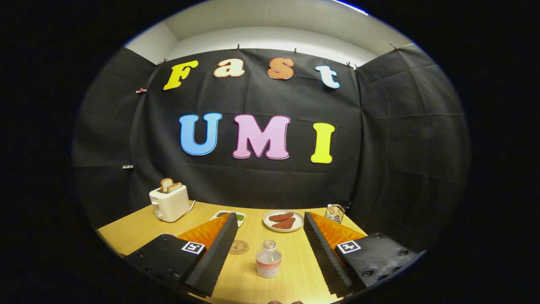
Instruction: Take the bottle from table, then pour the juice into the cup, finally place the bottle on the coaster
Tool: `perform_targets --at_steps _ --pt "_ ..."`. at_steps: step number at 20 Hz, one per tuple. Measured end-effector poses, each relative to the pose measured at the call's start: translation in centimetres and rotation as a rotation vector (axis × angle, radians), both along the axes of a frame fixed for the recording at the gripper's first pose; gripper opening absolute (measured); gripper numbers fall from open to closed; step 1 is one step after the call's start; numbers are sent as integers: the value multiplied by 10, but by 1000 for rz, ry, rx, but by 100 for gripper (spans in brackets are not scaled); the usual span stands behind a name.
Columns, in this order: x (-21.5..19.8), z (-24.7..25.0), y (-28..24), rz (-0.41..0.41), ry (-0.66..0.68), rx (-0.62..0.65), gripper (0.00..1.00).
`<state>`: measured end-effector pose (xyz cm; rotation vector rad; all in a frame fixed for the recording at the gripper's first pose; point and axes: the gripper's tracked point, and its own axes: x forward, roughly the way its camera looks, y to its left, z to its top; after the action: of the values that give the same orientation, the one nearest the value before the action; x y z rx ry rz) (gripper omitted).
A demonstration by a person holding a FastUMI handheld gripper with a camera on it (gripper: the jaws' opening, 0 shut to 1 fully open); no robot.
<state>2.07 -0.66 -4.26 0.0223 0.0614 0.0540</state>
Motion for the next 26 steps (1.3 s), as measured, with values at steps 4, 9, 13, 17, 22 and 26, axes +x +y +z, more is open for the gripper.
perform_targets --at_steps 4,9,13,17,22,26 --pt "9 -11 4 37 2 0 97" --pt "19 -46 9 75 30 22 97" --pt "35 -66 6 53 34 16 97" --pt "51 -90 13 46 57 37 97" --pt "63 -129 21 59 85 38 97" --pt "75 -149 14 21 79 15 97"
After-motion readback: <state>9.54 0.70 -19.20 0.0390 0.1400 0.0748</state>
